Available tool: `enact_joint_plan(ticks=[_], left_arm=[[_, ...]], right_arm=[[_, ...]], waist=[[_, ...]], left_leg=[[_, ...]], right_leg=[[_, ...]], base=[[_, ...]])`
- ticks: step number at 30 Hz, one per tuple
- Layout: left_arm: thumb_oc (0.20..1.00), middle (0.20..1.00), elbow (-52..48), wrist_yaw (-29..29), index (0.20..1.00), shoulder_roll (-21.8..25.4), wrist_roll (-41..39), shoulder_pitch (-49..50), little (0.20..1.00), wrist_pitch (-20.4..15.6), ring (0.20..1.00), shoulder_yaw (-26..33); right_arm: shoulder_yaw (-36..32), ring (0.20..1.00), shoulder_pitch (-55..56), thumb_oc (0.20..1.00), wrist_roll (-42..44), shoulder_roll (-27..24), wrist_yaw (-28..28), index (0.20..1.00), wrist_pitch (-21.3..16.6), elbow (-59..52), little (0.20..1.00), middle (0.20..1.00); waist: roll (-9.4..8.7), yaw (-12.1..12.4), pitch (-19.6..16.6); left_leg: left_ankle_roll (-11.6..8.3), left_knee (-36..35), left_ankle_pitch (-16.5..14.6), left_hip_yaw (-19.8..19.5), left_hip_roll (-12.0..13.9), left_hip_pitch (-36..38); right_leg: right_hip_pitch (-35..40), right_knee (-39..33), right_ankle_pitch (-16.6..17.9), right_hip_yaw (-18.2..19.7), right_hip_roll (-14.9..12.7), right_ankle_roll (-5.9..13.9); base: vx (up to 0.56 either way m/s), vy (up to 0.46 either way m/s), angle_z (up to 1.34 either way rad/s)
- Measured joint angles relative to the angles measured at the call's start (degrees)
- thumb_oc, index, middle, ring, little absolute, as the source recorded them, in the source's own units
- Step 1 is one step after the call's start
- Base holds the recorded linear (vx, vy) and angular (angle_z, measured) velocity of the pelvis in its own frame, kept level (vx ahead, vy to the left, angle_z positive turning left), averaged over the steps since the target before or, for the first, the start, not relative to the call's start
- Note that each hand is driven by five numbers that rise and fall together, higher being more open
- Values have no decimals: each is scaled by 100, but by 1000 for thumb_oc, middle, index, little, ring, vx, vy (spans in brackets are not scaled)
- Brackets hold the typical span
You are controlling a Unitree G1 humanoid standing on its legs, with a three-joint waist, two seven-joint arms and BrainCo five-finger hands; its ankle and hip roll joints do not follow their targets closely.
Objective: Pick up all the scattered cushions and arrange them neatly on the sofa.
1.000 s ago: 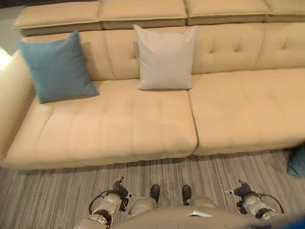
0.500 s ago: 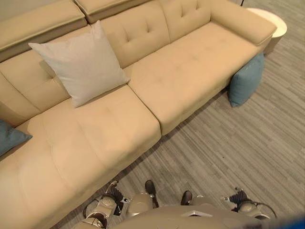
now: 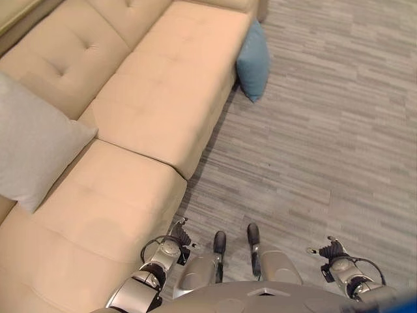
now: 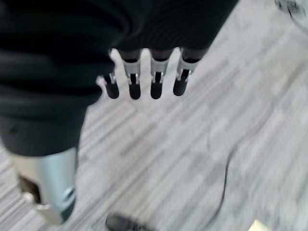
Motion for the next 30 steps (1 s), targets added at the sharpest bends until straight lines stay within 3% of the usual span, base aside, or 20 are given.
enact_joint_plan(ticks=[1,2,6,7,8,9,10,12,14,15,16,17,18,19,20,23,25,28,30], left_arm=[[1000,1000,45,-3,1000,71,2,52,1000,24,1000,113],[1000,1000,70,1,1000,125,1,88,1000,27,1000,172],[1000,1000,203,7,1000,326,3,439,1000,8,1000,441],[1000,1000,232,7,1000,335,5,598,1000,16,1000,534],[1000,1000,325,1,1000,293,6,671,1000,39,1000,545],[1000,1000,357,-5,1000,223,4,701,1000,51,1000,546],[1000,1000,377,-9,1000,143,7,772,1000,50,1000,472],[1000,1000,376,-13,1000,75,45,772,1000,50,1000,246],[1000,1000,371,-11,1000,94,66,676,1000,55,1000,55],[1000,1000,350,-9,1000,71,66,533,1000,53,1000,26],[1000,1000,307,-7,1000,72,65,461,1000,47,1000,25],[1000,1000,237,-8,1000,68,64,405,1000,47,1000,29],[1000,1000,165,-11,1000,62,65,341,1000,26,1000,-44],[1000,1000,165,-12,1000,28,63,317,1000,30,1000,-89],[1000,1000,166,-14,1000,-7,63,302,1000,27,1000,-186],[1000,1000,169,-7,1000,-18,62,261,1000,11,1000,-169],[1000,1000,188,-3,1000,-14,51,217,1000,1,1000,-6],[1000,1000,185,-10,1000,-32,54,243,1000,6,1000,113],[1000,1000,209,-9,1000,-39,57,389,1000,38,1000,208]], right_arm=[[-31,1000,-83,1000,-5,67,19,1000,-4,-4,1000,1000],[-67,1000,-5,1000,-4,74,21,1000,-3,1,1000,1000],[-267,1000,230,1000,1,97,15,1000,9,12,1000,1000],[-375,1000,243,1000,2,104,10,1000,-1,4,1000,1000],[-387,1000,320,1000,6,93,9,1000,3,8,1000,1000],[-390,1000,333,1000,7,74,5,1000,3,7,1000,1000],[-358,1000,469,1000,8,91,8,1000,3,13,1000,1000],[-341,1000,553,1000,10,86,5,1000,2,13,1000,1000],[-342,1000,583,1000,14,86,3,1000,-1,27,1000,1000],[-340,1000,587,1000,22,105,-5,1000,-5,59,1000,1000],[-353,1000,568,1000,26,97,-11,1000,1,66,1000,1000],[-375,1000,555,1000,37,79,-25,1000,-3,58,1000,1000],[-386,1000,526,1000,89,38,-42,1000,0,59,1000,1000],[-376,1000,561,1000,118,12,-63,1000,-8,49,1000,1000],[-315,1000,598,1000,123,-18,-71,1000,-2,64,1000,1000],[-254,1000,573,1000,122,-22,-91,1000,-1,77,1000,1000],[-248,1000,323,1000,122,-39,-110,1000,-3,171,1000,1000],[-200,1000,194,1000,112,-77,-116,1000,-2,195,1000,1000],[-196,1000,277,1000,109,-86,-119,1000,-4,236,1000,1000]], waist=[[-18,193,75],[6,156,64],[-27,235,-73],[-49,265,-176],[-39,241,-242],[55,224,-283],[104,207,-498],[149,205,-671],[184,192,-710],[151,181,-695],[75,208,-666],[32,196,-645],[-76,216,-568],[-72,183,-569],[-75,192,-569],[-151,171,-524],[-144,298,-313],[39,336,-174],[44,349,-210]], left_leg=[[-45,-47,-89,218,26,79],[-50,-84,-85,323,36,137],[-59,-287,-113,630,107,315],[-153,-359,-48,754,118,306],[-201,-381,-13,757,130,299],[-252,-400,20,728,201,298],[-304,-472,53,702,274,297],[-345,-472,77,675,348,297],[-513,-334,50,642,469,248],[-1033,121,25,552,585,20],[-1032,246,190,484,564,-48],[-1027,373,384,378,538,-124],[-949,761,314,197,485,-248],[-945,939,298,110,469,-296],[-941,936,202,10,460,-337],[-955,268,188,-84,439,-400],[-1000,-459,303,-85,404,-534],[-872,-388,441,-148,381,-746],[-776,-330,507,-234,339,-515]], right_leg=[[-128,479,-146,-983,-355,-26],[-54,702,-264,-1491,-563,-74],[403,1046,-534,-1662,-734,15],[553,856,-714,-1477,-602,-4],[781,355,-732,-1390,-493,-143],[858,168,-679,-1369,-354,-138],[856,117,-690,-1176,-195,-199],[859,117,-727,-1194,-106,-343],[851,206,-831,-1217,-1,-509],[857,221,-958,-1271,77,-705],[887,195,-975,-1263,49,-854],[920,176,-988,-1244,41,-874],[1175,-124,-836,-1305,69,-964],[1275,-273,-814,-1348,113,-994],[1356,-452,-747,-1407,171,-904],[1571,-1051,-521,-1406,396,-821],[1828,-1514,-342,-1121,576,-827],[2088,-1510,-451,-844,716,-810],[2371,-1509,-586,-628,714,-843]], base=[[-1,49,-137],[-20,51,-90],[30,-39,-53],[70,-98,-62],[103,-142,-40],[135,-176,-5],[108,-143,8],[76,-125,5],[81,-142,12],[115,-145,19],[74,-76,19],[123,-75,-1],[91,-49,9],[180,-49,12],[139,5,15],[166,16,7],[210,46,-61],[282,91,-72],[270,131,-73]])
